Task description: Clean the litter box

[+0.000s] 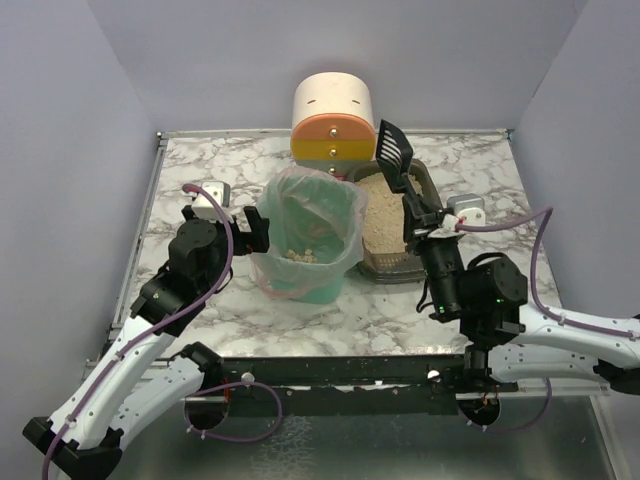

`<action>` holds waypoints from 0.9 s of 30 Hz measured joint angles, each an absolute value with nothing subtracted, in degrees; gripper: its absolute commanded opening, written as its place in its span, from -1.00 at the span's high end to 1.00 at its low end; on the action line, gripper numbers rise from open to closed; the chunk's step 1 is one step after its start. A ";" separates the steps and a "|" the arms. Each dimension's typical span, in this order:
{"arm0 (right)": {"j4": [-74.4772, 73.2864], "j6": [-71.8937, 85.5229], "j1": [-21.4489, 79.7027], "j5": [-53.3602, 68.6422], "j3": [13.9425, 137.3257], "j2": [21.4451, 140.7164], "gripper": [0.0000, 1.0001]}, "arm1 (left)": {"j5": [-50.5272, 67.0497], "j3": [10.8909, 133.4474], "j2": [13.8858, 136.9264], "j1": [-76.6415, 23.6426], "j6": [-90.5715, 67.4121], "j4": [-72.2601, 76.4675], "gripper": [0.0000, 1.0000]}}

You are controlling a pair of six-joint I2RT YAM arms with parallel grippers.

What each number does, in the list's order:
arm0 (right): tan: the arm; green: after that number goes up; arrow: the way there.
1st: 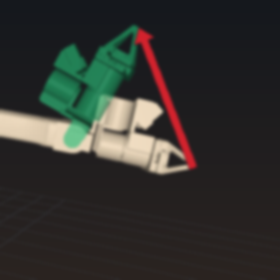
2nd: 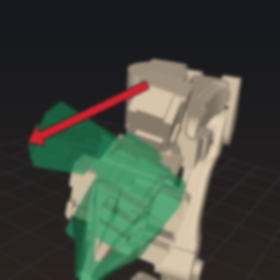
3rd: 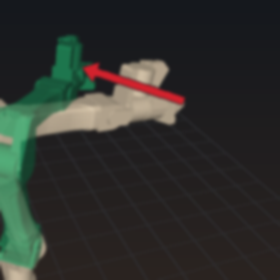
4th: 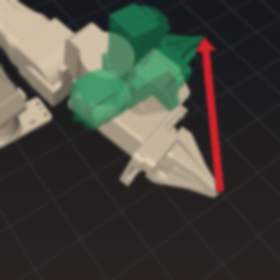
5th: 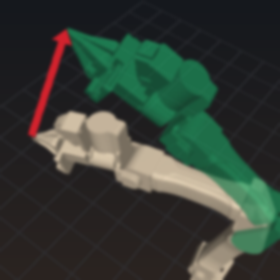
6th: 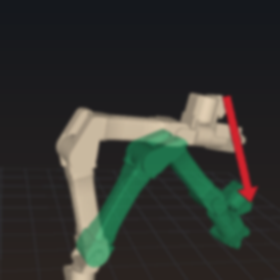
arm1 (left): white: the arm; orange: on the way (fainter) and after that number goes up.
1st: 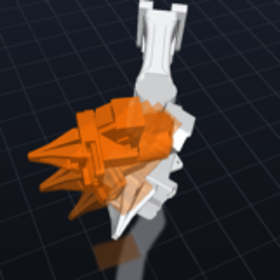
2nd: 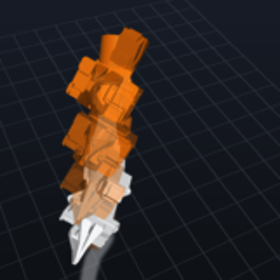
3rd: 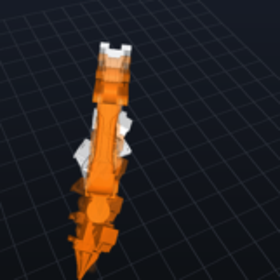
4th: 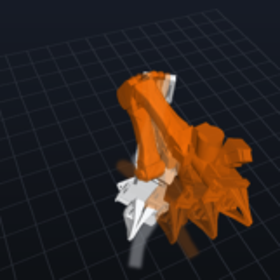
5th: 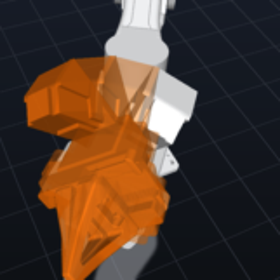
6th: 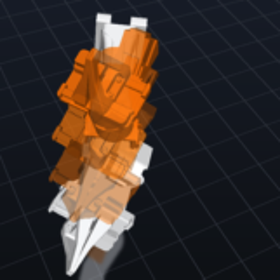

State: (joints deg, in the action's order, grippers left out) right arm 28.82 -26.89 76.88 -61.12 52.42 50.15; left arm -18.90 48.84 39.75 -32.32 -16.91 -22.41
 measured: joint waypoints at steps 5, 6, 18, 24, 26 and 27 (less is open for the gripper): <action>24.14 -21.21 66.85 -61.47 50.81 51.83 0.99 | -18.87 48.84 40.03 -32.32 -16.95 -22.41 -0.98; 21.34 -18.28 63.70 -60.69 51.27 52.14 0.99 | -18.87 48.84 40.03 -32.32 -16.95 -22.41 -0.98; -3.38 15.31 41.21 -43.48 53.36 58.43 0.99 | -18.87 48.84 40.07 -32.32 -17.08 -22.41 -0.98; -10.02 31.88 29.69 -31.81 53.17 59.68 0.99 | -18.87 48.84 40.10 -32.32 -17.08 -22.41 -0.98; -10.50 37.63 27.07 -28.64 52.38 59.66 0.99 | -18.87 48.84 40.14 -32.32 -17.08 -22.41 -0.98; -10.48 40.45 25.89 -27.05 51.64 59.61 0.99 | -18.87 48.84 40.16 -32.32 -17.08 -22.39 -0.98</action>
